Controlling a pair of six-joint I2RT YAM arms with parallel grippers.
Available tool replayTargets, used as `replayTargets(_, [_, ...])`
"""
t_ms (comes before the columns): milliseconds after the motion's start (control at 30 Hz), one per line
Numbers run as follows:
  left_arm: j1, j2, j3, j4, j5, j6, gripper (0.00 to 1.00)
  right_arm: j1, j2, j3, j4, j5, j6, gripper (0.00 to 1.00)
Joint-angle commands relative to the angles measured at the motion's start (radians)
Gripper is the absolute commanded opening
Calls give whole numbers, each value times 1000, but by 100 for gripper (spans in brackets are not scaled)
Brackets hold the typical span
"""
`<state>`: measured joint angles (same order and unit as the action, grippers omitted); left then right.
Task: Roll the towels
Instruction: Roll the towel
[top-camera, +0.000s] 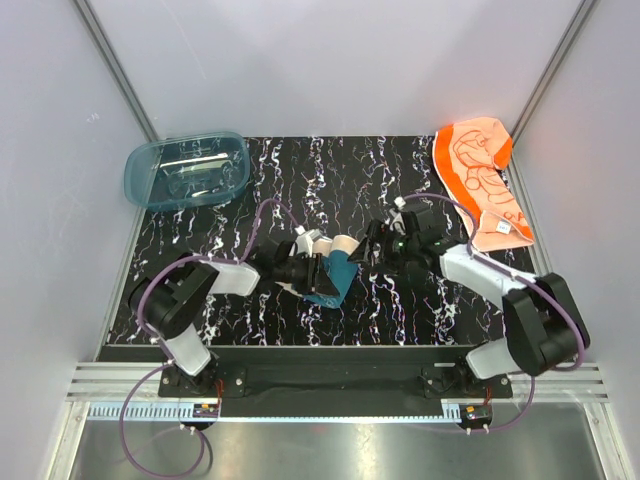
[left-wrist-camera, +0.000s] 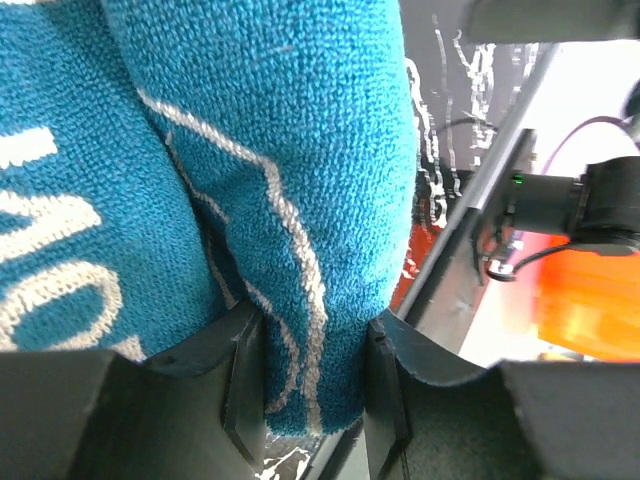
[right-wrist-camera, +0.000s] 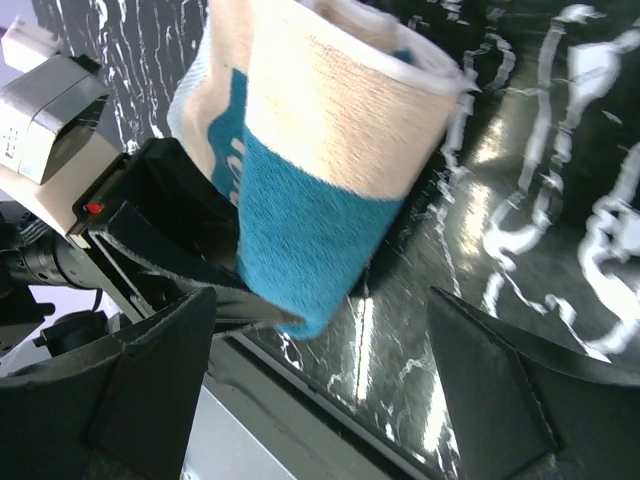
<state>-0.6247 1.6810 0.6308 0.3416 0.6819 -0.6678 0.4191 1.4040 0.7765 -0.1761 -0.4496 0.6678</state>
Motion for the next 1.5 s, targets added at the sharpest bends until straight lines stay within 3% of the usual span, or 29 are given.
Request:
replayTargets(0, [14, 45, -29, 79, 116, -85, 22, 56, 68, 4, 167, -21, 32, 92])
replayTargets(333, [36, 46, -34, 111, 142, -108, 23, 96, 271, -19, 357, 42, 104, 89])
replayTargets(467, [36, 54, -37, 115, 143, -110, 25, 107, 302, -34, 429, 52, 131, 70])
replayTargets(500, [34, 55, -36, 116, 143, -111, 28, 110, 305, -37, 441, 60, 134, 56])
replayTargets(567, [34, 54, -34, 112, 142, -111, 32, 119, 306, -39, 440, 75, 141, 45])
replayTargets(600, [34, 49, -33, 103, 128, -107, 37, 121, 308, -36, 416, 81, 142, 37])
replayTargets(667, [34, 13, -16, 16, 93, -82, 56, 125, 296, -20, 365, 107, 135, 34])
replayTargets(933, [-6, -200, 108, -491, -260, 134, 85, 164, 262, 102, -25, 245, 61, 28])
replayTargets(1100, [-121, -290, 245, -723, -597, 226, 90, 216, 279, 194, -184, 317, 50, 28])
replayTargets(1267, [-343, -339, 328, -782, -942, 306, 91, 251, 329, 294, -328, 364, 47, 30])
replayTargets(1467, [-497, -273, 330, -725, -1088, 367, 91, 264, 335, 325, -358, 367, 56, 30])
